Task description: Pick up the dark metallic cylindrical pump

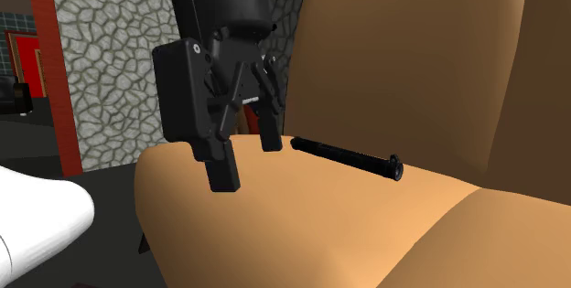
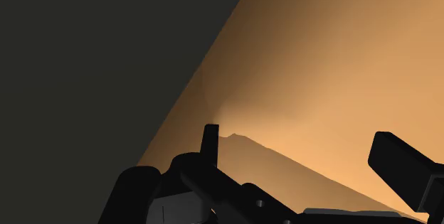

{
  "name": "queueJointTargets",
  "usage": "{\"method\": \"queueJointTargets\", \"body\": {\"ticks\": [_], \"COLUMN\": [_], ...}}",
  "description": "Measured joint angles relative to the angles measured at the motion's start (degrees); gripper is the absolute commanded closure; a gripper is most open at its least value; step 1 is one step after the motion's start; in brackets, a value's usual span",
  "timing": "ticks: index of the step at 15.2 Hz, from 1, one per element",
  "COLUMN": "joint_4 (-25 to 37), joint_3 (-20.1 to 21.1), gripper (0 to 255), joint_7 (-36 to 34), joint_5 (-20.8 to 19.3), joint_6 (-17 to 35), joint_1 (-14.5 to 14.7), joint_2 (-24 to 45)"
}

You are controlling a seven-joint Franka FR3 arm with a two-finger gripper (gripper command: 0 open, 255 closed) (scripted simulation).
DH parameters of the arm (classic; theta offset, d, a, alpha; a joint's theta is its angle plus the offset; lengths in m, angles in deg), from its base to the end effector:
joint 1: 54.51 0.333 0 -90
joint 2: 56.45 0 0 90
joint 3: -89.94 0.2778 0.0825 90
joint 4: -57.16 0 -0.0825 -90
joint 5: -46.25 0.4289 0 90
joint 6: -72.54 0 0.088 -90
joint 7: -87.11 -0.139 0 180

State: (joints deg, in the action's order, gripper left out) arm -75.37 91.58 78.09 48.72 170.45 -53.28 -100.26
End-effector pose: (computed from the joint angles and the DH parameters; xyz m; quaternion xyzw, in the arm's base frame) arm 0.4025 0.0269 0.5594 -0.9950 0.0579 -0.0784 0.0196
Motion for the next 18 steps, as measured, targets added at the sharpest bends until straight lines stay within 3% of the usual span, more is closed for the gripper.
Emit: {"method": "queueJointTargets", "body": {"ticks": [2, 8, 18], "joint_4": [0.14, 3.02, 17.03], "joint_3": [0.79, 9.72, 25.84], "gripper": [0, 0, 0], "joint_7": [-1.09, -14.25, -39.5], "joint_5": [0.27, 3.28, 4.91], "joint_6": [-0.15, -1.55, -4.13], "joint_1": [0.03, 0.1, -1.75], "joint_2": [0.19, 3.96, 20.01]}}
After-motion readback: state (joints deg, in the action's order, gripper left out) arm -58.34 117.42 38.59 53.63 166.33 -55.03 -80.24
